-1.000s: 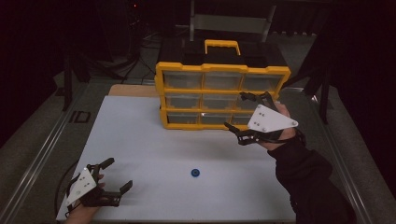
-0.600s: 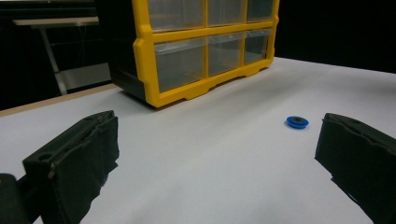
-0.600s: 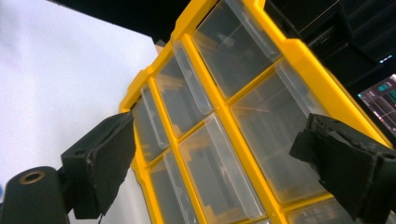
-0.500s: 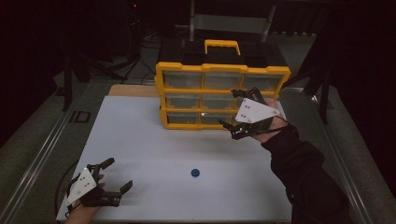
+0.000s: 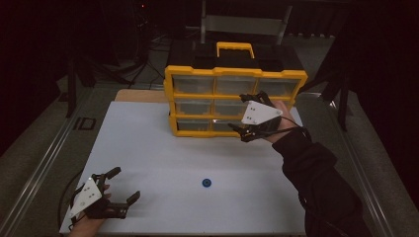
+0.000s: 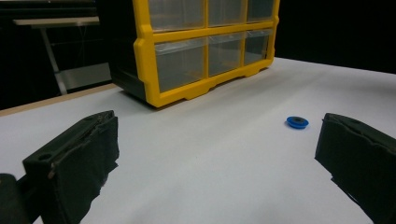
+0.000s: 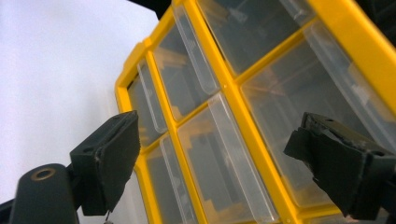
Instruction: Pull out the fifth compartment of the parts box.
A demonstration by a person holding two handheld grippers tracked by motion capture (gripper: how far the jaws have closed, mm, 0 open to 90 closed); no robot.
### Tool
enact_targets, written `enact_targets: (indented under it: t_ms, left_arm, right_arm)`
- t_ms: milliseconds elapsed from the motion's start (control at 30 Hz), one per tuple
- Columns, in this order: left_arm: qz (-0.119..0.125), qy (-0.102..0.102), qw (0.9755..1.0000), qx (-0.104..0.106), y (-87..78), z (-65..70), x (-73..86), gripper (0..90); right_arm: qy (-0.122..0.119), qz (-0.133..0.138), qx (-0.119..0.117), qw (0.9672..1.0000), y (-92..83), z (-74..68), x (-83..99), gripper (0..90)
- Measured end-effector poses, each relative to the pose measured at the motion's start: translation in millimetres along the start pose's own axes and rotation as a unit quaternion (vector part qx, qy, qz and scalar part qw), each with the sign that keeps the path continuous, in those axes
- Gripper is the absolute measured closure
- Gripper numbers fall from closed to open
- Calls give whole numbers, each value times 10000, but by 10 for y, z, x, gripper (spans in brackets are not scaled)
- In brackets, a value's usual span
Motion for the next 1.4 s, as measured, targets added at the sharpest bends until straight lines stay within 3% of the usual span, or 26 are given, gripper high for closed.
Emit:
enact_targets:
  t_ms: [267,467,700,967,1133,1233,1400]
  left_arm:
    - [-15,-1,10000,-5,-1,-2,4,0]
    - [-19,3,10000,-32,-6,-4,1,0]
    - [-23,-8,10000,-25,-5,-2,4,0]
    - [-42,-1,10000,-18,1,0,11,0]
    - [-94,-12,10000,-5,7,1,26,0]
    - [-83,-6,10000,1,8,4,22,0]
    - [-76,-13,10000,-15,3,-2,20,0]
  right_arm:
    - [-45,-276,-84,9996,154,-25,108,128]
    - [-322,-343,-126,9988,274,-69,120,147]
    - [-490,-250,-159,9984,367,-62,110,237]
    - [-683,-186,-31,9975,428,-30,129,309]
    - [-899,-110,35,9959,461,-26,118,344]
    - [-1054,-48,217,9942,481,-21,116,350]
    - [-1227,-51,204,9922,508,-34,132,415]
Point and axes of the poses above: each handheld gripper's, and its own axes: y roughly forward along the jaws, x roughly out of its underside, z roughly to its right, the point moved 9 cm from there along y, roughly forward along the jaws, and after that the axes turned 3 degrees about x, right-handed, at the moved point
